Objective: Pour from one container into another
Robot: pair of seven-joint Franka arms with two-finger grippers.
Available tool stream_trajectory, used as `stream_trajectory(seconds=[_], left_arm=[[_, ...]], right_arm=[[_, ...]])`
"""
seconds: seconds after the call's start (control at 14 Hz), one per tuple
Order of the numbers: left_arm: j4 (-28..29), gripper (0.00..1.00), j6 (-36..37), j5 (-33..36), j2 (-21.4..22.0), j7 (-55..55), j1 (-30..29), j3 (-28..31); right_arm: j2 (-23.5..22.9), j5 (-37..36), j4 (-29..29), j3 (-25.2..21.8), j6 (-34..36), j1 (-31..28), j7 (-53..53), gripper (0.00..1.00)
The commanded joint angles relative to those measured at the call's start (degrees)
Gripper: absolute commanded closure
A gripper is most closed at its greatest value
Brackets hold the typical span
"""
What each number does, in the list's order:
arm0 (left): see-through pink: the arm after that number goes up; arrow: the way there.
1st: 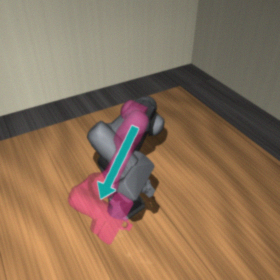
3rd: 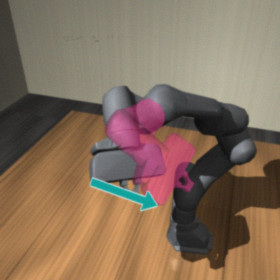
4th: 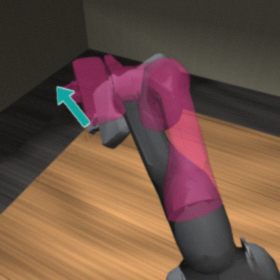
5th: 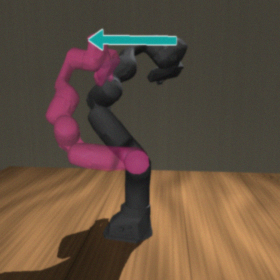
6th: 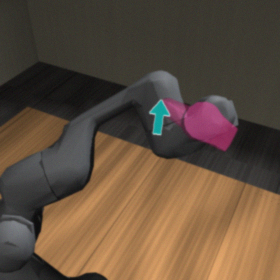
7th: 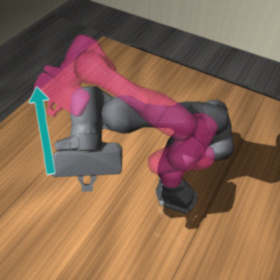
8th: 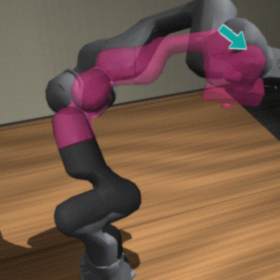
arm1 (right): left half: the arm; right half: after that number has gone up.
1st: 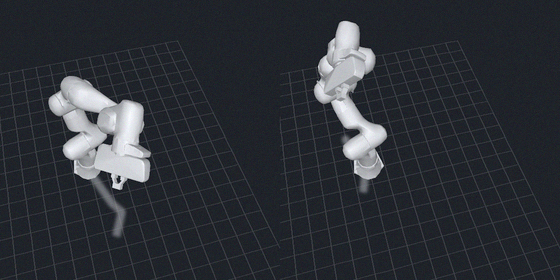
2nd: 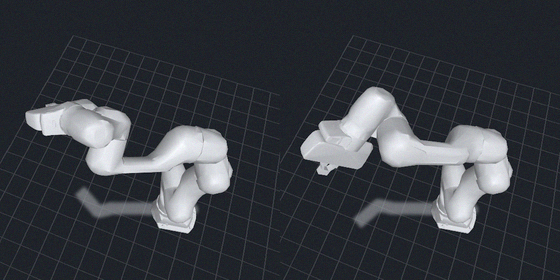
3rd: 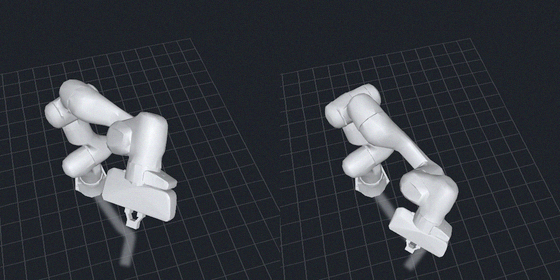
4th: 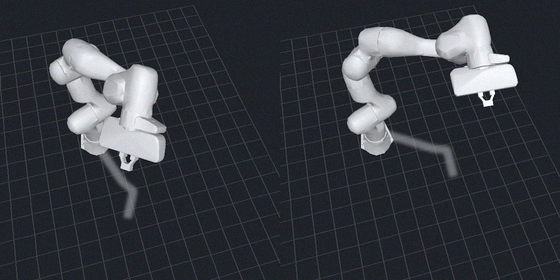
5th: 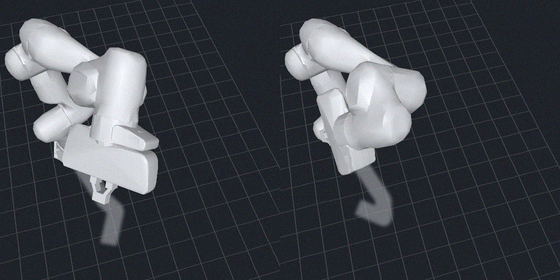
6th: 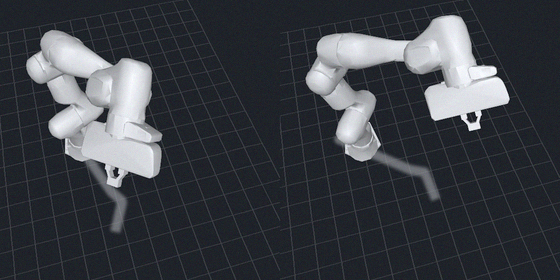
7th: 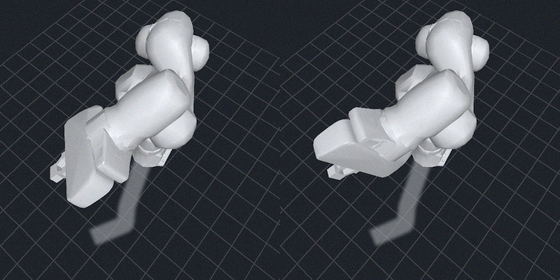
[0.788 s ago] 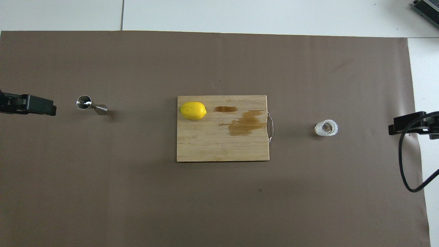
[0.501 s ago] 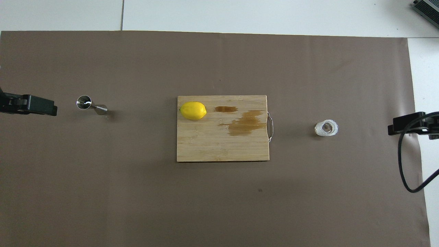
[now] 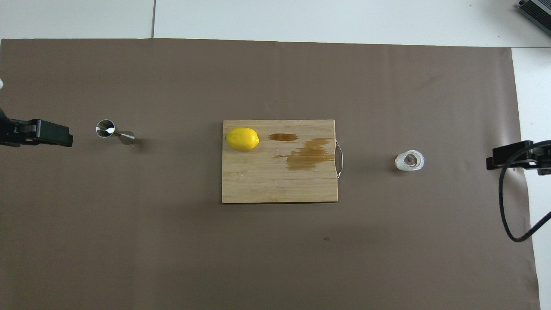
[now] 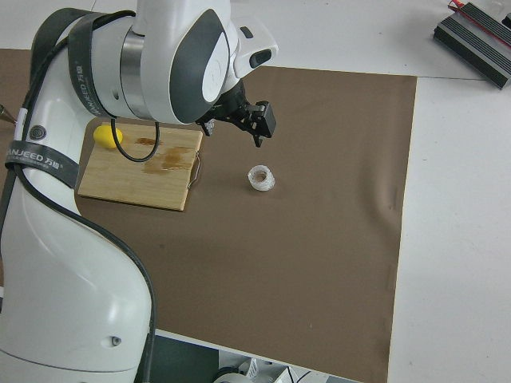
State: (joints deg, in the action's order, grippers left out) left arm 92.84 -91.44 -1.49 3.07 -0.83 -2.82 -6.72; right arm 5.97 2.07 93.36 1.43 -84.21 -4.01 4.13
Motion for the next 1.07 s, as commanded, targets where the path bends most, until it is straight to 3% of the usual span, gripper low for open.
stream_trajectory(seconds=[0.0,0.36,0.72,1.0], left_arm=[[0.16,0.0,-0.49,-0.45,-2.18,-3.72,-1.4,-0.04],[-3.0,0.0,-1.37,-9.83,-11.22,-13.63,-7.54,0.05],[-2.23,0.0,-7.25,-14.93,-15.72,-29.28,-10.28,0.05],[-1.44,0.0,-8.4,-25.91,-21.87,-37.22,-15.02,0.05]], right_arm=[[1.06,0.57,1.12,0.33,0.1,-0.74,-0.44,0.0],[1.06,0.57,1.03,0.24,0.1,-0.91,-0.44,0.0],[1.06,0.57,1.03,0.24,0.1,-0.74,-0.44,0.0],[1.06,0.57,1.03,0.24,0.1,-0.82,-0.44,0.0]])
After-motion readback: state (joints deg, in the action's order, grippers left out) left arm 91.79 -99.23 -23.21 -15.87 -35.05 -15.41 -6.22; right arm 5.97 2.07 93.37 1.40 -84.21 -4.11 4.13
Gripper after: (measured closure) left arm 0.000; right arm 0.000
